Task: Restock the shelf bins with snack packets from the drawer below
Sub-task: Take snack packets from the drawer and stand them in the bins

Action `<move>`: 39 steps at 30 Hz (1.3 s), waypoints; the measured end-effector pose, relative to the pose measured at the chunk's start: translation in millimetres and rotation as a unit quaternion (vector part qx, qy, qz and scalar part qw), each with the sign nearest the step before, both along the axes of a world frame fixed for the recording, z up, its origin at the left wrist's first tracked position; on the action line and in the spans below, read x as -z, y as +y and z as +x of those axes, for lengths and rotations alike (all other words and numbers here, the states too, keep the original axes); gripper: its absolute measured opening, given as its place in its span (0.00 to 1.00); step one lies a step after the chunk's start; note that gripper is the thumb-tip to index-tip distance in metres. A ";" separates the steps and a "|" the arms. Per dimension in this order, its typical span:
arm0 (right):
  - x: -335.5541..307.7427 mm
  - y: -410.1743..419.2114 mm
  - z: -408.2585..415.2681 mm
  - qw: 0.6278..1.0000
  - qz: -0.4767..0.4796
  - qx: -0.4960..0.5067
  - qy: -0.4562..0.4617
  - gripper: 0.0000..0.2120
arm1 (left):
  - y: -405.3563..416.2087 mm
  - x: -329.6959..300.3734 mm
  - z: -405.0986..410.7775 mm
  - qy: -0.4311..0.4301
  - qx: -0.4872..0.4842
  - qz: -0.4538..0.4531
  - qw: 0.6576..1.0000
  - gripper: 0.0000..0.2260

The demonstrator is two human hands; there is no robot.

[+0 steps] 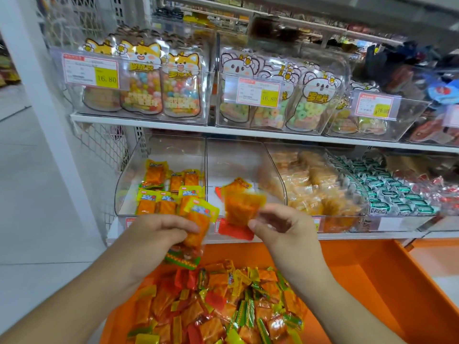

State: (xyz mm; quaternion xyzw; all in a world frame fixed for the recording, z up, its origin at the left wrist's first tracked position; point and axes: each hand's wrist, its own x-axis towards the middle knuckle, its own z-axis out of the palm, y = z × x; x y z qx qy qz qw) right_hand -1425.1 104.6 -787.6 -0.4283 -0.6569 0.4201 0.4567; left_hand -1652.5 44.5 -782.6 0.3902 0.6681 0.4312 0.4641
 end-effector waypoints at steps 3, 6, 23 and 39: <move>1.5 -5.7 -4.5 0.982 0.166 -0.036 -0.088 0.12 | 2.7 4.3 12.5 -0.144 0.013 -0.019 0.989 0.09; 6.0 -7.6 -7.1 0.967 0.217 -0.048 -0.123 0.11 | 0.7 7.5 14.3 -0.160 0.039 0.000 0.986 0.12; 17.2 -4.4 -18.0 0.996 -0.073 -0.042 0.033 0.15 | -0.5 15.9 22.3 0.011 -0.018 0.123 0.992 0.10; 78.2 230.8 -88.5 0.980 -0.086 -0.033 -0.178 0.18 | 66.7 33.2 -25.5 0.194 0.002 0.160 0.968 0.16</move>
